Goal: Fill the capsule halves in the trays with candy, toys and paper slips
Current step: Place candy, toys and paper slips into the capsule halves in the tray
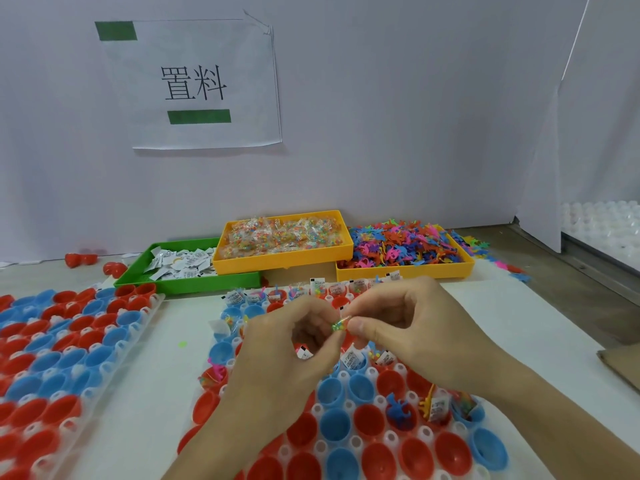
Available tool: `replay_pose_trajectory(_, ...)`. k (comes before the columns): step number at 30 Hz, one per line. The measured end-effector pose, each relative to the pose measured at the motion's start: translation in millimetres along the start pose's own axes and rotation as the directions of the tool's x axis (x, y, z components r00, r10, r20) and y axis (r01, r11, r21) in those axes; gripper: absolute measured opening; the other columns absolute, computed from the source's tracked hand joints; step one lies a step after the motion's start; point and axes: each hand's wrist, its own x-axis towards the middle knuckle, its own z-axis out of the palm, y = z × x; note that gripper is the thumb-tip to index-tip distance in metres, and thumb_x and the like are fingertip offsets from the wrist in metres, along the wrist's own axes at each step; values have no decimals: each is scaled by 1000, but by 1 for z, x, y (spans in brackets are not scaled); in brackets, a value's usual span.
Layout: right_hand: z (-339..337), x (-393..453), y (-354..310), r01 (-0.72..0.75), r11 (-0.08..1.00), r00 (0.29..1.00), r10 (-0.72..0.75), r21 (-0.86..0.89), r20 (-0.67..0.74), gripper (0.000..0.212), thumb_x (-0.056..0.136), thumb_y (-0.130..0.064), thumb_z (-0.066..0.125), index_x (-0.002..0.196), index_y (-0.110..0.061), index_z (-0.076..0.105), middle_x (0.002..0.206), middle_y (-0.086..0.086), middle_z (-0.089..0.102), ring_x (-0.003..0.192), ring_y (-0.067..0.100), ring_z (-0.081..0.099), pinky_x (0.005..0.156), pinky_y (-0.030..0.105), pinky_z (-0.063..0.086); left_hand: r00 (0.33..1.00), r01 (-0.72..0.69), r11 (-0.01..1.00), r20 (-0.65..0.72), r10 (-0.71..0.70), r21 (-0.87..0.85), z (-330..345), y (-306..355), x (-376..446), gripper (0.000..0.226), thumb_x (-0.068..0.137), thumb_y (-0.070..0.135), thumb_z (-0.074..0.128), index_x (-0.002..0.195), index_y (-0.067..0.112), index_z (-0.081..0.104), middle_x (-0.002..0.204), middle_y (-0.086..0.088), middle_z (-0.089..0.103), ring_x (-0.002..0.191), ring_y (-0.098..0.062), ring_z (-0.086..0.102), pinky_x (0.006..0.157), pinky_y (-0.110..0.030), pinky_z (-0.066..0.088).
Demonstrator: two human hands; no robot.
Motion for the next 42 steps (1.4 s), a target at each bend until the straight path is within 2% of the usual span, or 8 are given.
replay_pose_trajectory(6, -2, 1, 4, -18, 998, 1000, 16, -67, -27, 9, 90, -16, 71, 88, -21, 78, 74, -6, 75, 65, 9, 71, 60, 17, 55, 995, 92, 983, 64, -82, -159, 3, 3, -2, 6, 85, 21, 70, 91, 22, 69, 80, 3, 70, 73, -12, 66, 69, -28, 57)
replay_pose_trajectory(11, 1, 1, 5, 60, 998, 996, -62, -30, -56, 10, 88, -16, 74, 94, -23, 77, 87, -8, 76, 82, 10, 73, 75, 26, 60, 984, 173, 933, 82, -155, -317, 3, -1, 0, 24, 76, 34, 70, 89, 15, 72, 73, -3, 72, 65, -13, 66, 63, -24, 56)
replay_pose_trajectory(17, -2, 0, 3, 127, 988, 991, -123, 85, -55, 15, 79, -18, 77, 92, -25, 79, 88, -7, 77, 83, 10, 75, 73, 19, 58, 961, 274, 847, 171, -218, -455, 1, -8, 2, 15, 78, 27, 70, 88, 18, 77, 73, -8, 73, 63, -15, 66, 62, -20, 53)
replay_pose_trajectory(21, -3, 0, 4, 122, 991, 992, -120, 55, -35, 14, 81, -10, 78, 91, -19, 80, 84, -6, 77, 78, 10, 74, 70, 19, 58, 941, 334, 795, 226, -252, -507, -1, -6, 2, 13, 77, 22, 70, 89, 18, 76, 73, -11, 73, 63, -16, 67, 61, -22, 53)
replay_pose_trajectory(27, -12, 1, 1, 35, 999, 999, -34, -41, 39, 12, 80, -9, 80, 84, -21, 80, 77, -8, 76, 70, 6, 73, 63, 13, 54, 933, 342, 850, 254, -256, -401, -2, -5, 3, 17, 78, 24, 72, 93, 16, 72, 80, -10, 76, 71, -20, 73, 65, -22, 56)
replay_pose_trajectory(30, -25, 1, -1, -30, 990, 990, 48, -139, 129, 11, 81, -9, 80, 82, -20, 80, 76, -5, 76, 69, 10, 73, 66, 17, 57, 947, 316, 864, 180, -265, -392, -4, -6, 5, 25, 74, 27, 73, 96, 14, 72, 82, -9, 77, 74, -20, 73, 68, -23, 56)
replay_pose_trajectory(35, -37, -4, -9, -139, 954, 902, 233, -266, 364, 9, 82, -13, 80, 78, -22, 81, 74, -8, 76, 68, 6, 72, 63, 14, 54, 957, 282, 852, 64, -283, -441, -13, -13, 9, 16, 83, 18, 69, 96, 9, 71, 82, -12, 76, 73, -21, 71, 70, -26, 59)
replay_pose_trajectory(42, -32, -7, -15, -145, 901, 838, 331, -409, 433, 11, 85, -17, 78, 78, -26, 80, 73, -16, 74, 68, 0, 70, 63, 11, 51, 962, 257, 869, 28, -271, -422, -13, -13, 10, 27, 77, 30, 69, 94, 10, 72, 81, -10, 75, 73, -20, 71, 70, -28, 60)
